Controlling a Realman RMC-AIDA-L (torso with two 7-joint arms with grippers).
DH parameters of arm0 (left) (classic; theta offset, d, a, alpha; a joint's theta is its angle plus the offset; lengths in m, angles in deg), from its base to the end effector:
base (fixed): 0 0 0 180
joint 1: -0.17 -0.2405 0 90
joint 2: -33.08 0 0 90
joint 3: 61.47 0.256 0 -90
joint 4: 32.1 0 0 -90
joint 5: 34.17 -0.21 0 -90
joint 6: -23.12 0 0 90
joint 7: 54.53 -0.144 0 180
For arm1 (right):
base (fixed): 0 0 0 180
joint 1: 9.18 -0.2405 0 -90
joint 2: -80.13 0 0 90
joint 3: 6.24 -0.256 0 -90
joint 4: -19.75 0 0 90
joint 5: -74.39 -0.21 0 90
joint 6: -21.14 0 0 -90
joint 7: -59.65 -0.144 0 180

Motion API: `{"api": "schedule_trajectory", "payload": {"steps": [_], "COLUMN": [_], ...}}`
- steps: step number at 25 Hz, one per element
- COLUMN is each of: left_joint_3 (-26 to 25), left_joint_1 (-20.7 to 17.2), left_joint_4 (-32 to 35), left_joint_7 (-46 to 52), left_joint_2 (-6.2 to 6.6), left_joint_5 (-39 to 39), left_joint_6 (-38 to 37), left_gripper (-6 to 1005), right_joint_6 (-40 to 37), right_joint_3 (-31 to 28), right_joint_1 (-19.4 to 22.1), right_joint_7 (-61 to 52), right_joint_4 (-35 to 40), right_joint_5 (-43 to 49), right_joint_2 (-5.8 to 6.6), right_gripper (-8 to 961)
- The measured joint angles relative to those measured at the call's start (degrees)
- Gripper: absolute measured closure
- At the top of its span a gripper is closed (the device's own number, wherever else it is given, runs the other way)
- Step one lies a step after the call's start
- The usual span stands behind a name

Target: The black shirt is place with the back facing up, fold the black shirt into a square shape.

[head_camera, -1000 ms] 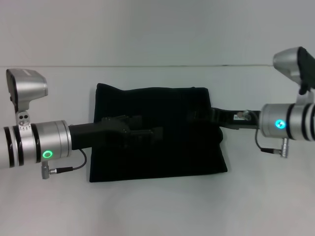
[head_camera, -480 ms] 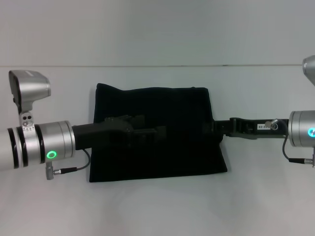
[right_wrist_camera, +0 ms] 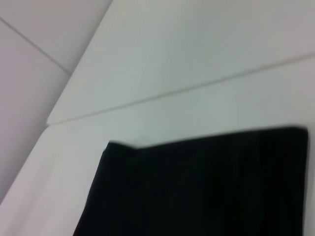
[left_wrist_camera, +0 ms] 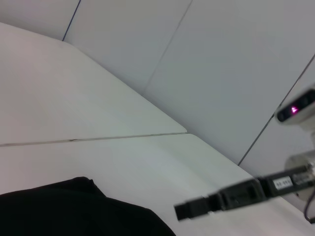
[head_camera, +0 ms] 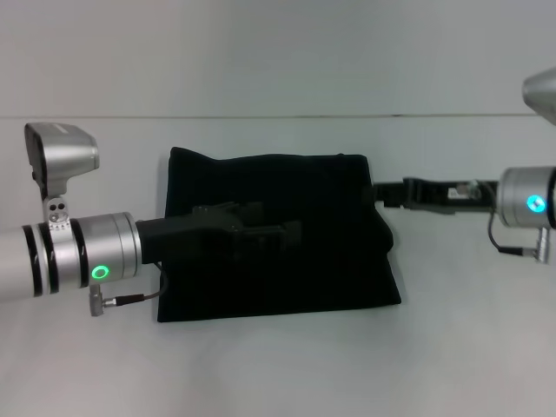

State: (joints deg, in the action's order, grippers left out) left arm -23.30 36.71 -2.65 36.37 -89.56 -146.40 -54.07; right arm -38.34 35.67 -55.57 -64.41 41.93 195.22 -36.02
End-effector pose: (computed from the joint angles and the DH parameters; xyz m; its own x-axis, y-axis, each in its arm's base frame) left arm -0.2358 0.3578 -0.0448 0.5975 0.5508 0.5827 0.6920 -0.7214 -0.0277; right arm 0.2443 0.4179 -0.0302 0.3087 -0.8155 -0.4895 -0.9460 -0.3166 -0.0692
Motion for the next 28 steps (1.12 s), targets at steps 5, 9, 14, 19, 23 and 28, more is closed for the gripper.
{"api": "schedule_trajectory", "payload": {"steps": [5,9,14,19,23,28], "left_joint_3": [0.1,0.0,-0.2,-0.1,0.1,0.1], "left_joint_1": [0.2,0.2,0.3,0.3,0.3,0.3], "left_joint_4": [0.0,0.2,0.3,0.5,0.5,0.5], "left_joint_7": [-0.2,-0.2,-0.3,-0.4,-0.4,-0.4], "left_joint_2": [-0.39,-0.4,-0.22,-0.11,-0.09,-0.03], "left_joint_5": [-0.1,-0.1,0.0,0.0,-0.2,-0.2], "left_joint_6": [2.4,2.9,3.6,3.6,3.6,3.6], "left_gripper": [49,48,49,50,49,49], "right_joint_6": [7.0,10.2,11.6,12.9,13.1,13.1], "right_joint_3": [1.7,2.4,2.5,2.2,2.0,2.4], "right_joint_1": [-2.2,-3.3,-4.3,-5.4,-6.1,-6.4], "right_joint_7": [-4.0,-5.3,-5.3,-5.0,-5.2,-5.1], "right_joint_4": [-0.6,-2.5,-3.1,-3.8,-4.4,-5.2], "right_joint_5": [0.2,0.2,0.0,-0.1,-0.2,-2.4], "right_joint_2": [-0.87,-1.43,-3.06,-3.73,-3.77,-3.85], "right_gripper": [371,371,371,371,371,371]}}
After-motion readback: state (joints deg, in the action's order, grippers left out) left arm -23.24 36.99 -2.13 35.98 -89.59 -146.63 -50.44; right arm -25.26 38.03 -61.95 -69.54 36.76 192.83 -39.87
